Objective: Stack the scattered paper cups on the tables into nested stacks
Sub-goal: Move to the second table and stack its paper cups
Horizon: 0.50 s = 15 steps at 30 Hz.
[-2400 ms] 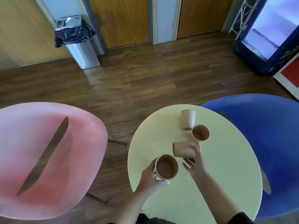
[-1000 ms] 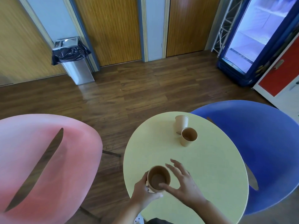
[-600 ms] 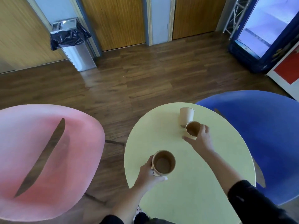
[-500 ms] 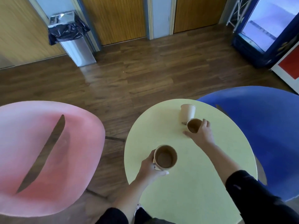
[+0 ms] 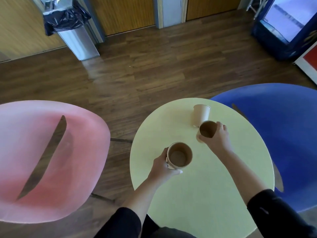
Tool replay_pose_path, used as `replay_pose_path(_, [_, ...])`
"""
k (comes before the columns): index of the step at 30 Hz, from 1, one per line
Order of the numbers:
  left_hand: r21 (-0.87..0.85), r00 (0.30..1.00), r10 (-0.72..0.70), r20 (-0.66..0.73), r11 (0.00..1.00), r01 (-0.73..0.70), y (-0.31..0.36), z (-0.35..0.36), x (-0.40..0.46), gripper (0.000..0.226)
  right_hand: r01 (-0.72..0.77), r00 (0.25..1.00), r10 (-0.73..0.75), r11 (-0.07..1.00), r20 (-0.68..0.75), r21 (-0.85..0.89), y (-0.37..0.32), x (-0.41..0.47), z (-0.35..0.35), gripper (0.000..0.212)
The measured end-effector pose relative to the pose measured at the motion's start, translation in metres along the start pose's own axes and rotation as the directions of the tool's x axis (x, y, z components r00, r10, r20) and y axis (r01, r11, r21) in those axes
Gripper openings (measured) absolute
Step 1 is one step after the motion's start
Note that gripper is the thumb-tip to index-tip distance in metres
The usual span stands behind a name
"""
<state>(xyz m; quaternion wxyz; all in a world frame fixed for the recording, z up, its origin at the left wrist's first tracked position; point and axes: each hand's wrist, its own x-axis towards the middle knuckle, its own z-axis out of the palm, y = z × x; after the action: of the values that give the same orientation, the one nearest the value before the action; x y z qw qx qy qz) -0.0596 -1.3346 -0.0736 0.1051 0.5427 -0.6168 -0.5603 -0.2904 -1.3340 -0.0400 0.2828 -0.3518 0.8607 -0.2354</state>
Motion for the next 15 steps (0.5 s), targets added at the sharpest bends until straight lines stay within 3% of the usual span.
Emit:
replay_pose_path(7, [0.000, 1.000, 0.002, -0.004, 1.000, -0.002, -0.001, 0.000, 0.002, 0.078, 0.196, 0.981, -0.196, 0.979, -0.007, -0.061, -0.045, -0.056, -0.047, 0.077])
replay_pose_path(15, [-0.006, 0.998, -0.060, 0.018, 0.998, 0.061, -0.004, 0.002, 0.004, 0.070, 0.455, 0.890, -0.455, 0.890, -0.029, 0.003, -0.068, -0.111, -0.050, 0.092])
